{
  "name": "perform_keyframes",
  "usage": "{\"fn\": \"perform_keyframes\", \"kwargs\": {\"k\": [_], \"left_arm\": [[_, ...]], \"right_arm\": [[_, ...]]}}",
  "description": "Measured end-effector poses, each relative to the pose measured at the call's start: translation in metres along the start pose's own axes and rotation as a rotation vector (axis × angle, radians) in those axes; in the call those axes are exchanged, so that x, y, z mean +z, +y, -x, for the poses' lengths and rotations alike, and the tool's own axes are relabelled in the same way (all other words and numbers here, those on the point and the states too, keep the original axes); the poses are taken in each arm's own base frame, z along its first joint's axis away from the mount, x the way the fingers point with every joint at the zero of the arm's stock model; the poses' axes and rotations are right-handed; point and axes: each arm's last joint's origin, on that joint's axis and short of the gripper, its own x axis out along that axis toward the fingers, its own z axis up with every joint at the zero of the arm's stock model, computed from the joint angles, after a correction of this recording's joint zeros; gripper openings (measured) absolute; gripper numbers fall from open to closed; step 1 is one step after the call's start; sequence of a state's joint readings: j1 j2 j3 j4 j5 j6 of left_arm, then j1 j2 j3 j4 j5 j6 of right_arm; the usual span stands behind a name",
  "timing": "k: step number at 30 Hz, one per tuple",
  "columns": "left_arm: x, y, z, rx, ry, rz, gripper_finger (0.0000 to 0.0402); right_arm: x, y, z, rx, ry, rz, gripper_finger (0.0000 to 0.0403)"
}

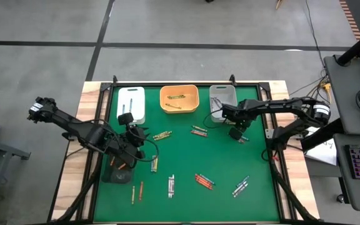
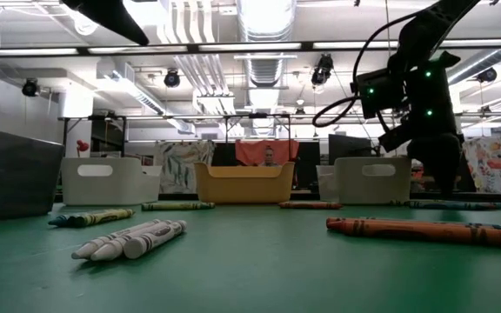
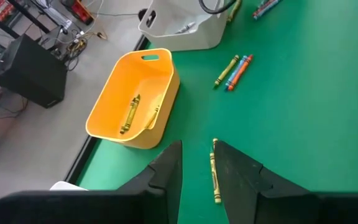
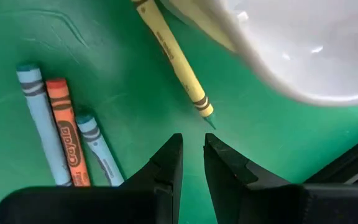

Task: Sort crayons
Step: Put the green crayon into the yellow bin

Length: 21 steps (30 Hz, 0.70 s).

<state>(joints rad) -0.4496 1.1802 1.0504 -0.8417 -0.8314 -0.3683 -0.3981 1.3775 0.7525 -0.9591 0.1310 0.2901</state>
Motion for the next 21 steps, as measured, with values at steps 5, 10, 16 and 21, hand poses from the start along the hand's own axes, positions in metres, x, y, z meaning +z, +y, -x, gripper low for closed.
{"fn": "perform_keyframes", "kwargs": {"k": [5,10,16,21], "left_arm": [[0.0001,0.0024,0.0021,-0.002,-0.006,0.007,0.0077],[-0.0003,0.0019,0.0014,0.003,-0.002,0.001,0.0077],[-0.0007,0.0022,0.0012,0.020,-0.003,-0.009,0.0077],[-0.0007,0.0030,0.0017,0.023,-0.005,-0.012,0.0077]], "right_arm": [[0.0017,-0.0005,0.0032,-0.011,-0.028,-0.001,0.0057],[0.0026,-0.0004,0.0029,-0.017,-0.037,0.010,0.0057],[0.0038,0.0000,0.0030,-0.012,-0.048,0.007,0.0057],[0.0030,0.0009,0.0030,0.018,-0.034,0.007,0.0052]]}}
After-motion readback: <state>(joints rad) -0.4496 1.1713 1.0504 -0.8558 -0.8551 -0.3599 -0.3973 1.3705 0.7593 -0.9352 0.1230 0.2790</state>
